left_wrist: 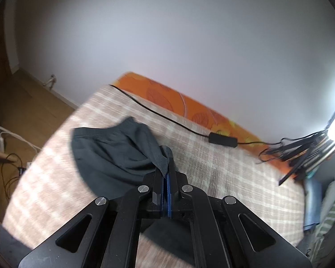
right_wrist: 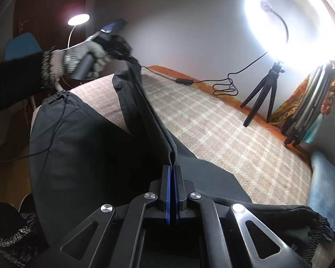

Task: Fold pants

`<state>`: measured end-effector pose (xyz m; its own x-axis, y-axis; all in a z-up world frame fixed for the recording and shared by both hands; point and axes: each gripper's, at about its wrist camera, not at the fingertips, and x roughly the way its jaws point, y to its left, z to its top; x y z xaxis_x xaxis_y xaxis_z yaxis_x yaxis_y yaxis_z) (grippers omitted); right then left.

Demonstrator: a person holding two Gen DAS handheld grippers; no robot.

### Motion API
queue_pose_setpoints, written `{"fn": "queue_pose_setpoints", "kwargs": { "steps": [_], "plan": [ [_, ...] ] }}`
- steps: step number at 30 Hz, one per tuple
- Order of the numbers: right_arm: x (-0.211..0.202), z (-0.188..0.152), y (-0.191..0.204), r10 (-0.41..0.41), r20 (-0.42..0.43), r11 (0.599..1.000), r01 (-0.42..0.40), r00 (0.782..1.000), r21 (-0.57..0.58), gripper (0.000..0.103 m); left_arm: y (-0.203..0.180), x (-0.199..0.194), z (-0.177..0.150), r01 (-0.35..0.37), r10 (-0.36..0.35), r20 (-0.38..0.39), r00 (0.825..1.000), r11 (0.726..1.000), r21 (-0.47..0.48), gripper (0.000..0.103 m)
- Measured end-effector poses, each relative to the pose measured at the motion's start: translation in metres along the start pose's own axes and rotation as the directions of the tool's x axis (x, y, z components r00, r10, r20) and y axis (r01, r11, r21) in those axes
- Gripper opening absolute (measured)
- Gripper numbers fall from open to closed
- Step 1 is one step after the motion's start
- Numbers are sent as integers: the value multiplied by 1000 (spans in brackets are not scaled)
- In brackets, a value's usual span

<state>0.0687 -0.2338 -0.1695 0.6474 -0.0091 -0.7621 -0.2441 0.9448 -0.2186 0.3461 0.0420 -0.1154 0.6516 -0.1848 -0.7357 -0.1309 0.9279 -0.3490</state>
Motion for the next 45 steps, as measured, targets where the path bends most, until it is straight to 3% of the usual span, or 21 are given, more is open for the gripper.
{"fn": "queue_pose_setpoints", "kwargs": {
  "steps": [3, 8, 17, 21, 24, 28, 32, 33, 34, 36, 40, 43, 45],
  "plan": [
    [-12, 0, 7, -20, 4, 1000, 20, 1000, -13, 0, 20, -41, -17, 29, -29, 47, 998, 999, -12, 0],
    [-33, -9, 23, -39, -1, 999, 39, 999, -19, 0, 51, -102, -74, 35, -35, 113, 993, 999, 1, 0],
    [-62, -46, 61, -58, -88, 998, 59, 994, 8, 0, 102, -145, -185, 53, -46, 86, 995, 995, -84, 0],
    [-75, -65, 73, -44, -104, 995, 53, 994, 82, 0, 115, -158, -217, 49, -42, 72, 997, 994, -97, 1],
    [-69, -83, 87, -78, -148, 994, 88, 986, 58, 0, 124, -153, -234, 36, -35, 11, 999, 998, -58, 4],
    [-54, -96, 95, -99, -197, 993, 110, 975, 46, 0, 127, -157, -239, -85, 85, 9, 996, 996, 38, 15],
    [-47, -95, 92, -93, -218, 993, 107, 971, 51, 0, 129, -176, -224, -130, 122, 82, 989, 987, 100, 15],
    [-46, -94, 91, -92, -220, 993, 106, 971, 53, 0, 123, -177, -218, -132, 120, 92, 989, 981, 139, 20],
    [-46, -91, 90, -93, -217, 992, 108, 972, 58, 0, 115, -176, -212, -132, 116, 90, 989, 972, 194, 33],
    [-45, -89, 90, -91, -212, 992, 107, 973, 68, 0, 98, -169, -205, -126, 105, 91, 990, 954, 274, 44],
    [-44, -85, 93, -92, -200, 989, 112, 975, 93, 0, 69, -127, -195, -91, 93, 14, 996, 918, 385, 46],
    [-45, -84, 93, -99, -200, 987, 122, 975, 105, 0, 64, -93, -194, -160, 178, -3, 984, 892, 423, 46],
    [-48, -85, 92, -106, -201, 985, 131, 974, 113, 0, 73, -81, -195, -182, 205, -13, 979, 897, 402, 45]
  ]
}}
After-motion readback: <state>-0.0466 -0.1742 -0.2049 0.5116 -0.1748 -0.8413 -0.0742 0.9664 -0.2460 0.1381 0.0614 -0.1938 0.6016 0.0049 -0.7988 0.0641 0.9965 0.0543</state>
